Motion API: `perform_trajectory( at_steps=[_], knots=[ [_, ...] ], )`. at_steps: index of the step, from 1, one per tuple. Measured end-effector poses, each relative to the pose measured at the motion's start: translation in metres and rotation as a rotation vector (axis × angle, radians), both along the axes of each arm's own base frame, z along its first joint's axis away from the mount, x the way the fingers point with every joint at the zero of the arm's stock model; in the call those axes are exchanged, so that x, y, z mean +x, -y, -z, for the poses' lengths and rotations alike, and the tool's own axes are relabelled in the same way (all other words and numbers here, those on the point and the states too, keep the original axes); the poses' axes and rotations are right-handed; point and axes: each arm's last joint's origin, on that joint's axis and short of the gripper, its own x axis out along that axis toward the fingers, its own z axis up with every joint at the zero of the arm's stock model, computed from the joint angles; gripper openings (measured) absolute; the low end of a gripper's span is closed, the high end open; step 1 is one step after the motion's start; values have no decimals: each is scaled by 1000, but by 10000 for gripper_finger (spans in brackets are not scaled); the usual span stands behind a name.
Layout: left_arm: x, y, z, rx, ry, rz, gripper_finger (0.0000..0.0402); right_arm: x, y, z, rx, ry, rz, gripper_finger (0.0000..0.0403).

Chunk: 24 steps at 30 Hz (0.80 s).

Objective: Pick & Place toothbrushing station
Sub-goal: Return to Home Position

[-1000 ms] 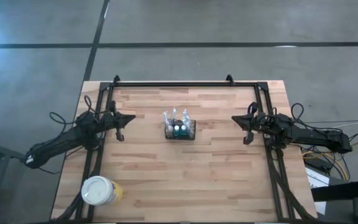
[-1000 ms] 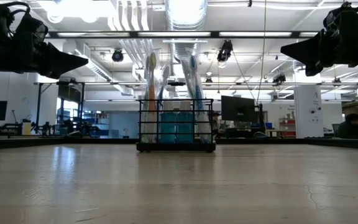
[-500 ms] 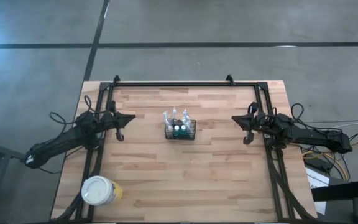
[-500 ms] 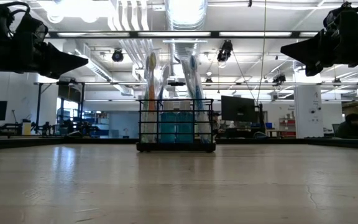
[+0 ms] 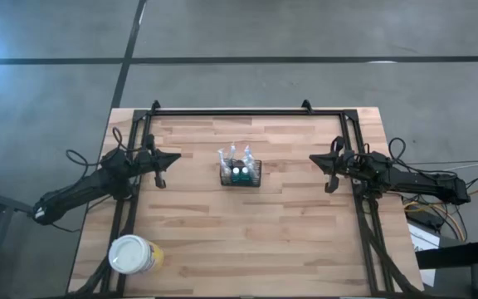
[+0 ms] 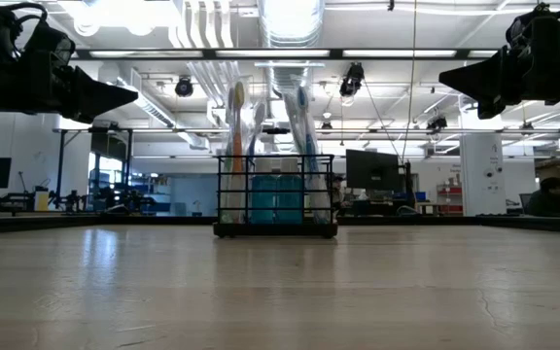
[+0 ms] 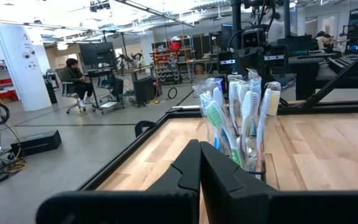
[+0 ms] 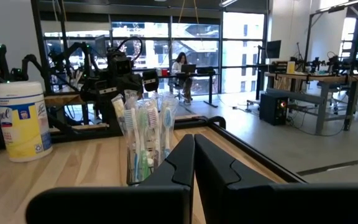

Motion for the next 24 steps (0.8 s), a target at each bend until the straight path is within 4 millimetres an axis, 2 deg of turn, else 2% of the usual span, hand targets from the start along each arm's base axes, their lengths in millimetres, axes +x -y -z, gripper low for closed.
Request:
perform_trajectory(
  at_steps=[24],
  knots=[
    [0, 0, 0, -24, 7, 7, 5, 0, 0, 0, 23, 7, -4, 8]
  ],
)
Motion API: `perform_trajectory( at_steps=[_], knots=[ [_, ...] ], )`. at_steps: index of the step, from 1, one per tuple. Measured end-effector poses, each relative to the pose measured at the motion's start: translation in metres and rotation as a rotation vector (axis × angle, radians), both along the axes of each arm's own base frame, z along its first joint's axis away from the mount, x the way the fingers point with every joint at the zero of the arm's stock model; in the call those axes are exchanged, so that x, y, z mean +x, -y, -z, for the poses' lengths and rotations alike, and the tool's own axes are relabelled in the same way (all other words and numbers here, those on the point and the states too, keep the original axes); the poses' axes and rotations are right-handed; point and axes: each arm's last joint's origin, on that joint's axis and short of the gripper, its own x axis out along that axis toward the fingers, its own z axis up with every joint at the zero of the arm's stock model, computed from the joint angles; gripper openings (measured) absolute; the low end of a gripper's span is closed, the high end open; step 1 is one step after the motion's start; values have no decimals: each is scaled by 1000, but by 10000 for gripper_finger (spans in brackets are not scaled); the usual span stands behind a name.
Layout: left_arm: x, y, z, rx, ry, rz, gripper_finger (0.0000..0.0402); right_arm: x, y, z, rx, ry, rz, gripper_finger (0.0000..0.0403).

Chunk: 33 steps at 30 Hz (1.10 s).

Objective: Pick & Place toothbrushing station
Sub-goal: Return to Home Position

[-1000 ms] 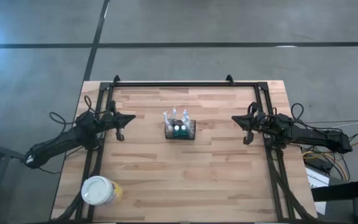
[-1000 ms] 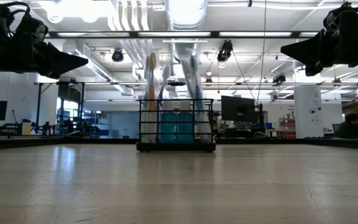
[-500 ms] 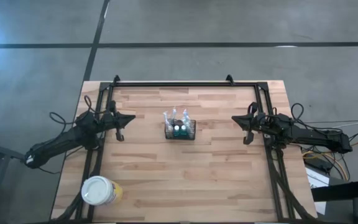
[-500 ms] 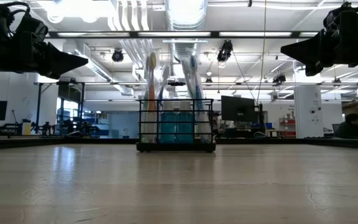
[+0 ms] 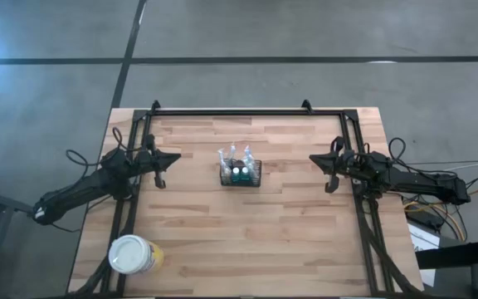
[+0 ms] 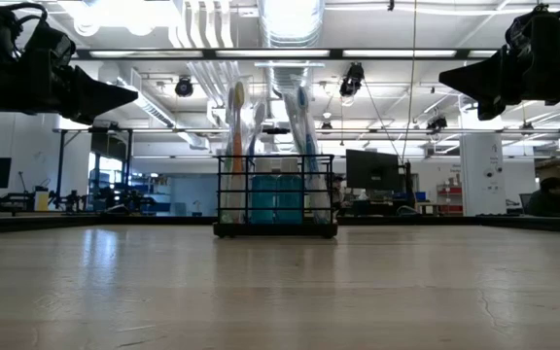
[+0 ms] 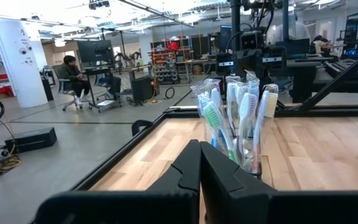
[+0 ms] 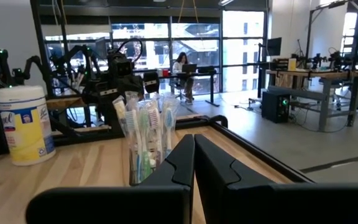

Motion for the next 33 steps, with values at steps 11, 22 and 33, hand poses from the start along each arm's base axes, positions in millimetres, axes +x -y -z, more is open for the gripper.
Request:
perform_trajectory(
  at_steps=[11, 22, 33],
  knots=[
    [0, 0, 0, 6, -2, -1, 5, 0, 0, -1, 5, 8, -2, 8],
    [0, 0, 0, -3, 1, -2, 5, 0, 0, -1, -9, 7, -7, 8],
    [0, 0, 0, -5, 2, -2, 5, 0, 0, -1, -15, 4, -8, 8]
  ],
)
